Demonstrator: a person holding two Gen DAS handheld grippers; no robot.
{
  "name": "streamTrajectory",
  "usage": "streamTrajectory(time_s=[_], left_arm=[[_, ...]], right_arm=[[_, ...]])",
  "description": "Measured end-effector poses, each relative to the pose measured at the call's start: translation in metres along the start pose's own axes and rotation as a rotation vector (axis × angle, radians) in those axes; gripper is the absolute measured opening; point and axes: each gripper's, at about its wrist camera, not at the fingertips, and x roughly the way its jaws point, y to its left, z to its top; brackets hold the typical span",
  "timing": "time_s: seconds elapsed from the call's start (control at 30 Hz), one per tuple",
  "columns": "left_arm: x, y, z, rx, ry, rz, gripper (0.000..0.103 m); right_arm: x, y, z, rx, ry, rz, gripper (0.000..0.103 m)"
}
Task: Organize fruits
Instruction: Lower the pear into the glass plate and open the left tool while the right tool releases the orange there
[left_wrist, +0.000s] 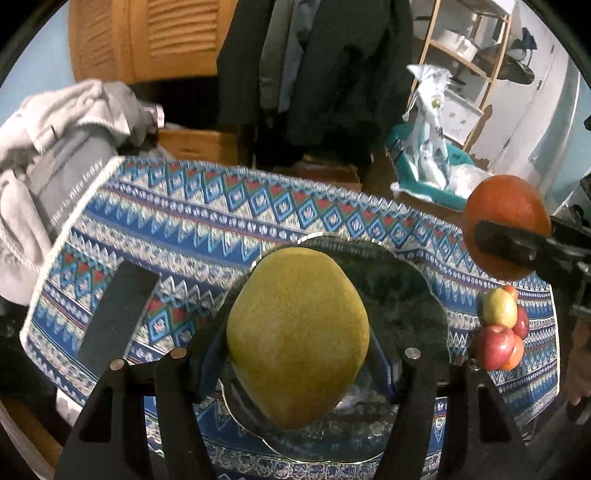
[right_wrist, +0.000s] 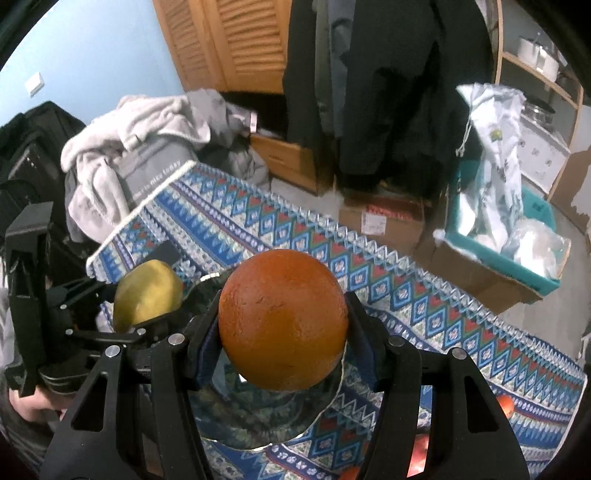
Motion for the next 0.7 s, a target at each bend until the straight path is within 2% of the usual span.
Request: streamTrajectory(time_s=[0.33, 0.5, 0.7], left_arm=[[0.039, -0.006, -0.019, 0.031, 0.108, 0.04, 0.068], [0.058, -0.003, -0.025, 0.018, 0.173, 0.013, 0.068], [0.069, -0.003, -0.03, 0.026, 0.212, 0.036, 0.068]], right_arm=[[0.05, -0.008, -0.017, 0.008, 0.117, -0.006, 0.061], [0.069, -0.007, -0.027, -0.002, 0.169, 0.002, 0.061], [0.088, -0.006, -0.037, -0.003, 0.214, 0.002, 0.061]])
